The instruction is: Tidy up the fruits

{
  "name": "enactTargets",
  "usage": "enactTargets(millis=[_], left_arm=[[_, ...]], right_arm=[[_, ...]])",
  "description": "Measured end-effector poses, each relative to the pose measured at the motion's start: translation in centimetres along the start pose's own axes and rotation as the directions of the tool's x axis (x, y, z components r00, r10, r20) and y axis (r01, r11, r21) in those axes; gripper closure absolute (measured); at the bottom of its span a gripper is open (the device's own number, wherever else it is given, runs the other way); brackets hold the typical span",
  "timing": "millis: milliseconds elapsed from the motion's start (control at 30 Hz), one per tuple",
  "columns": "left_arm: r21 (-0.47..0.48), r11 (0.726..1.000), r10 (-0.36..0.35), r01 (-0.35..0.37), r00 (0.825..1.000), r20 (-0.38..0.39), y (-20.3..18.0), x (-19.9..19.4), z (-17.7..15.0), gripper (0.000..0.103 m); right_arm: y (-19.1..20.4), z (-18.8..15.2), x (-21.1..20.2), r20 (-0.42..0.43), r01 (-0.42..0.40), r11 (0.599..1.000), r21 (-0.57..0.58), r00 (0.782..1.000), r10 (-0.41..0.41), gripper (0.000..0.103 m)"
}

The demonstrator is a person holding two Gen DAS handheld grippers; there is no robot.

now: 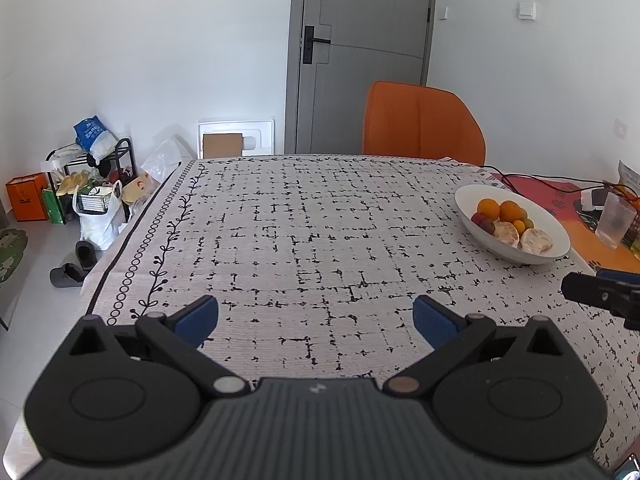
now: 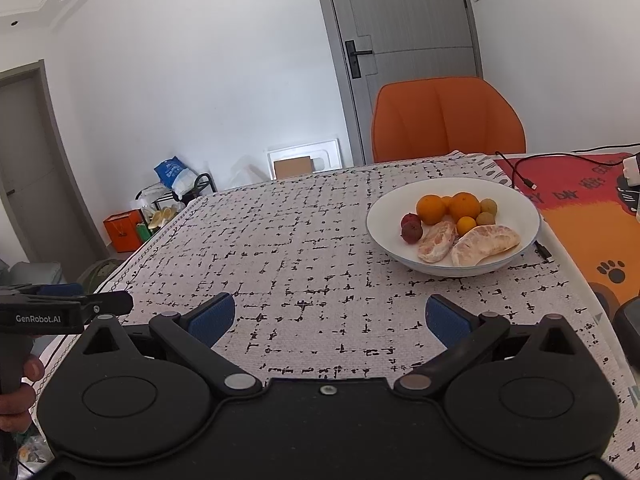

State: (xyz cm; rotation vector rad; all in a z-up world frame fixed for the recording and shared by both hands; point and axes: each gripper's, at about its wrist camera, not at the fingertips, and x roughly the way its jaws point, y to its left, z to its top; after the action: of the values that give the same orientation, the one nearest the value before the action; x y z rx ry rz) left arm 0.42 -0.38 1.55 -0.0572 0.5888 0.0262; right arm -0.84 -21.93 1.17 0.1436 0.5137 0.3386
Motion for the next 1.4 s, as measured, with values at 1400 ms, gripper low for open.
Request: enactTargets(millis=[1400], left_arm=[[-0.013, 1.000, -0.002, 0.002, 1.000, 0.013, 0.14, -0.06, 0.08, 0.000]], right_arm=[[-0.20, 0.00, -0.07, 0.005, 0.031, 0.999, -0.016, 0.999, -0.031, 0.000]])
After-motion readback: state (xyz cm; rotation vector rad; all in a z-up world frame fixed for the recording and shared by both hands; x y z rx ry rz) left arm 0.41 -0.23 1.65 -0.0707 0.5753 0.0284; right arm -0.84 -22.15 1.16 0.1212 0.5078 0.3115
